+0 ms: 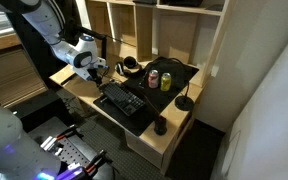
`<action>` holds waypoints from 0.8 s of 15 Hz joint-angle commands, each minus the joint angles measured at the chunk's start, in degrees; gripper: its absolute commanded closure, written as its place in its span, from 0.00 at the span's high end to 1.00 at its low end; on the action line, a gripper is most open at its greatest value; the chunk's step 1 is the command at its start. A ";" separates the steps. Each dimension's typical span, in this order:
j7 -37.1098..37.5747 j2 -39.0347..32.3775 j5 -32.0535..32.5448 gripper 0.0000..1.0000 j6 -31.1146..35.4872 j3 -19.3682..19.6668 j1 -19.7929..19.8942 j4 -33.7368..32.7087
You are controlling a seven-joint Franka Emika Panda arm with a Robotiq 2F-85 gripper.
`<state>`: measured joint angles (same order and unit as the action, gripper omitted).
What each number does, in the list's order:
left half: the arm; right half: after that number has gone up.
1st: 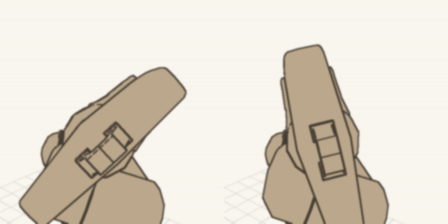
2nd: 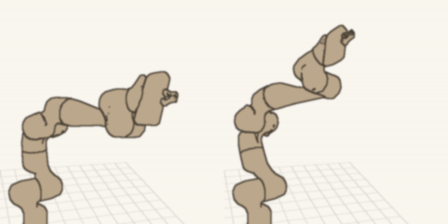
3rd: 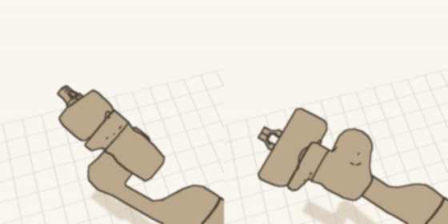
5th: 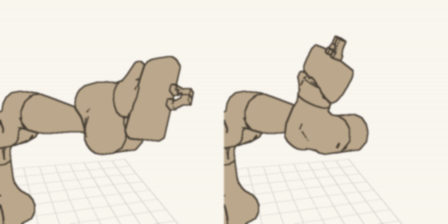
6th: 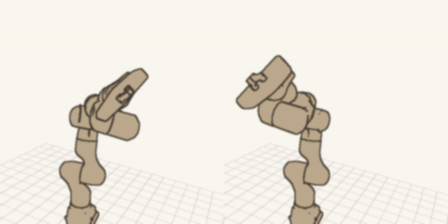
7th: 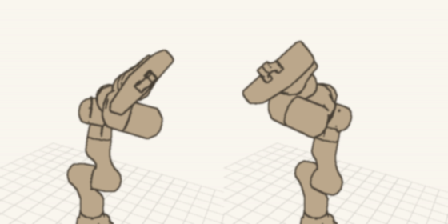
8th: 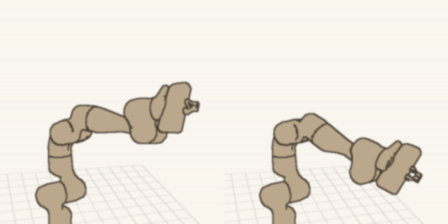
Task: Press the key on the bottom right corner of the keyboard
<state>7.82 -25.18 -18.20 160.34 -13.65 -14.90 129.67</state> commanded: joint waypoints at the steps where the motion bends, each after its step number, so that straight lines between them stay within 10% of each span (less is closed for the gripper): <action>1: 0.84 -3.13 0.69 1.00 3.75 -0.39 0.66 -1.05; 8: 4.52 -3.29 3.69 1.00 6.53 1.68 -1.03 0.46; 12: 1.02 7.52 0.51 1.00 -0.38 -3.73 4.31 5.38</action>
<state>11.66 -26.30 -15.63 164.25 -13.65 -14.76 129.80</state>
